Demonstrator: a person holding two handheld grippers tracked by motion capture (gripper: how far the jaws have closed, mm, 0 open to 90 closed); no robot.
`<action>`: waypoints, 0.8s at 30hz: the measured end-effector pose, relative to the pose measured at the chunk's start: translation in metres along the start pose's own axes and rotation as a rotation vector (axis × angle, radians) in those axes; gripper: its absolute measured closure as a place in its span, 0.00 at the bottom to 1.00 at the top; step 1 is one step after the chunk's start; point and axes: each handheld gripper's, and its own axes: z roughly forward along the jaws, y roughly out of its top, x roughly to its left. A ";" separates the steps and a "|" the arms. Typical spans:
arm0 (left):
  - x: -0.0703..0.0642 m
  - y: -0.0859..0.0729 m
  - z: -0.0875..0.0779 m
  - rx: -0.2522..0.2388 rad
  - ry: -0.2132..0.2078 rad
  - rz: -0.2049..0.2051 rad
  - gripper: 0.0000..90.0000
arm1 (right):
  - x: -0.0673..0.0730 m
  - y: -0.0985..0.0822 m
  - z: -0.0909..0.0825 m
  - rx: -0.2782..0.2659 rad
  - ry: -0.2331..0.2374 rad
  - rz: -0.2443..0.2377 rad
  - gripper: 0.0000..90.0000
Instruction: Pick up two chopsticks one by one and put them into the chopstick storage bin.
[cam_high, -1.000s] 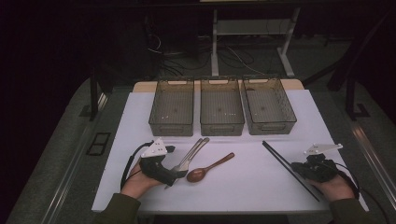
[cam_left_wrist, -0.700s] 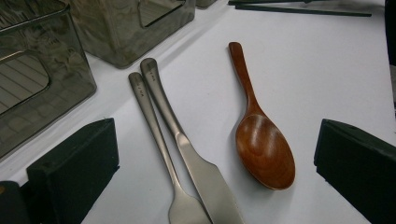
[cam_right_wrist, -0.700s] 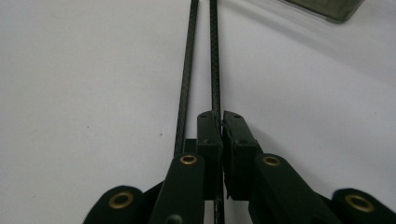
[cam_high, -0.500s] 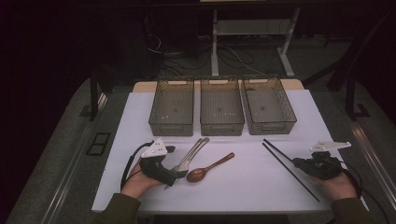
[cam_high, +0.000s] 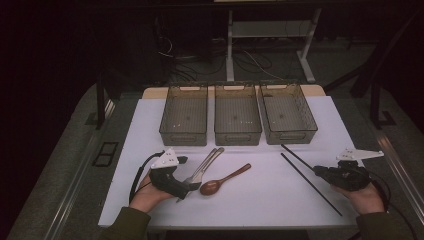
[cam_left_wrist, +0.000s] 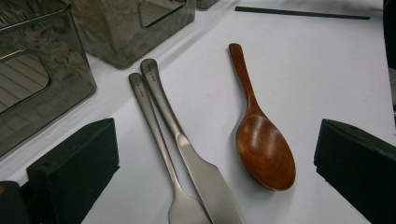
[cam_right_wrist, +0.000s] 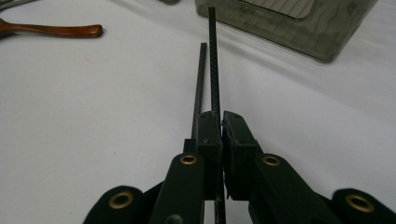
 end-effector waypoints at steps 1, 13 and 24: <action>0.000 0.000 0.000 -0.002 -0.002 0.001 0.00 | 0.000 0.001 -0.001 -0.004 0.010 -0.003 0.95; 0.001 -0.001 0.001 -0.010 0.001 -0.005 0.00 | 0.010 0.024 -0.009 -0.073 0.059 -0.023 0.95; -0.001 0.001 0.002 -0.005 0.000 0.008 0.00 | 0.022 0.049 -0.001 -0.113 0.097 -0.028 0.95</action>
